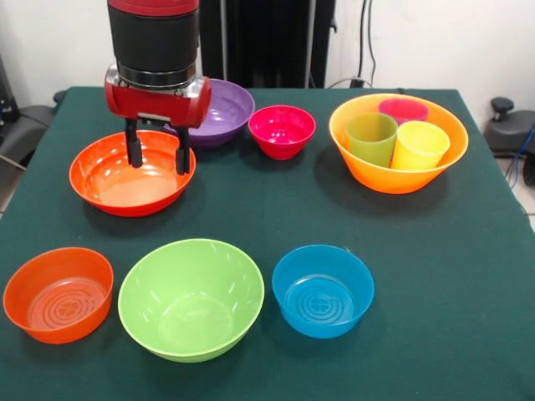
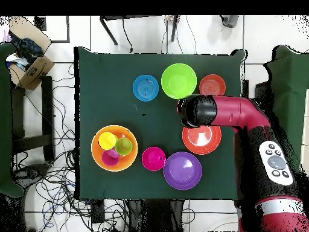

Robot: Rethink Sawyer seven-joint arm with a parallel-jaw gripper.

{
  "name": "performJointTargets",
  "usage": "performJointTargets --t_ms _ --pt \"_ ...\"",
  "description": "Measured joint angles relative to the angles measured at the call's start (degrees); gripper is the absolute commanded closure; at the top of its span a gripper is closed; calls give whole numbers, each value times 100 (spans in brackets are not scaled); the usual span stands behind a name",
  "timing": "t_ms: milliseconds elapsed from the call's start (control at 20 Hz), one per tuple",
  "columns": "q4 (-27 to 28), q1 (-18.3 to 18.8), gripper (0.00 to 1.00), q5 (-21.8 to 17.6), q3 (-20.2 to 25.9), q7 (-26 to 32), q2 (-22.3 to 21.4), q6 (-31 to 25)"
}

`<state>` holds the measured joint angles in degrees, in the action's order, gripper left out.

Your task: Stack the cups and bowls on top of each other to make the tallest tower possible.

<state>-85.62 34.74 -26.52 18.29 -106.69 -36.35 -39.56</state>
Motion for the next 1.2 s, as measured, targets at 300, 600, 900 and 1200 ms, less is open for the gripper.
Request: performJointTargets --t_ms 300,600,900,1200 --pt "-36 -43 0 0 1 0 22 463" --pt "-66 -76 0 0 0 0 126 830" --pt "-106 -298 0 0 -45 0 250 1119" --pt "-105 -655 0 -89 -196 0 331 1129"
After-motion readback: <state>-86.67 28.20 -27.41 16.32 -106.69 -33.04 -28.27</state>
